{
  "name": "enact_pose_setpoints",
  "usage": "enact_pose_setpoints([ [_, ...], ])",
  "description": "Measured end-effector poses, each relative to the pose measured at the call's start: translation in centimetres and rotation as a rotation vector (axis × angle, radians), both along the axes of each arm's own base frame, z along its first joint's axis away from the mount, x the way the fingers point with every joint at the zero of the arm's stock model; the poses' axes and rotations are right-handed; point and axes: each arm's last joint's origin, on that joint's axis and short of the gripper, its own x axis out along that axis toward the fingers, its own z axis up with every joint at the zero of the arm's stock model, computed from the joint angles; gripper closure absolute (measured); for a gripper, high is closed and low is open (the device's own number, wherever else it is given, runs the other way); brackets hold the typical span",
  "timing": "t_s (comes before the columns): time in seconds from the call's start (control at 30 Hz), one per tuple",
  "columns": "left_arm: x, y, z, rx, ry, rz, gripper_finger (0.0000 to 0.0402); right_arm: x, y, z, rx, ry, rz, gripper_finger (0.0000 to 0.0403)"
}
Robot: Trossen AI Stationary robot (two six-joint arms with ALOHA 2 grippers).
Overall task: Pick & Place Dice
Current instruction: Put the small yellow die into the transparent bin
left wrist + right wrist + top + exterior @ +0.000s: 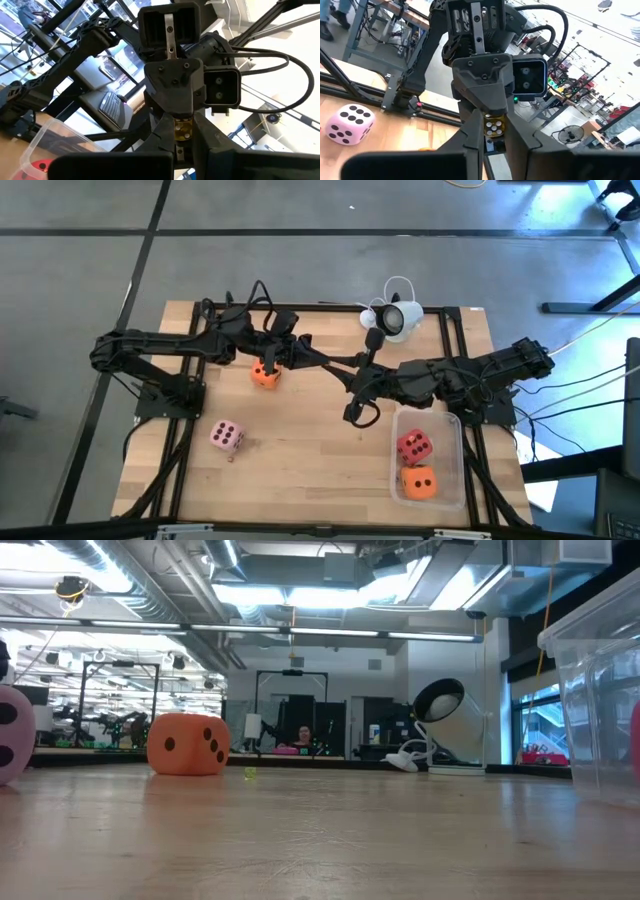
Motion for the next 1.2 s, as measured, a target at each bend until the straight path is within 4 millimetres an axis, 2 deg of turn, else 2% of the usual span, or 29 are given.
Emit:
enact_pose_setpoints([
  [0.23, 0.0, 0.4, 0.0, -0.009, 0.0, 0.018, 0.0377, 0.0, -0.1, 0.0, -0.006, -0.001, -0.04, 0.0356],
  [0.53, -0.1, 0.6, 0.1, -0.018, -0.011, 0.002, 0.0293, 0.0, -0.2, 0.0, 0.026, -0.016, -0.056, 0.0356],
  [0.77, -0.3, 1.0, 0.2, 0.002, -0.011, -0.042, 0.0251, -0.1, 0.0, 0.1, 0.029, -0.024, -0.053, 0.0356],
  [0.93, -0.5, 1.5, 0.3, 0.017, -0.024, -0.059, 0.0238, -0.4, 0.4, 0.6, 0.027, -0.044, -0.097, 0.0356],
  [1.2, -1.3, 2.4, 0.8, 0.066, -0.05, -0.102, 0.0242, -1.7, 1.2, 2.1, 0.121, -0.089, -0.172, 0.0356],
])
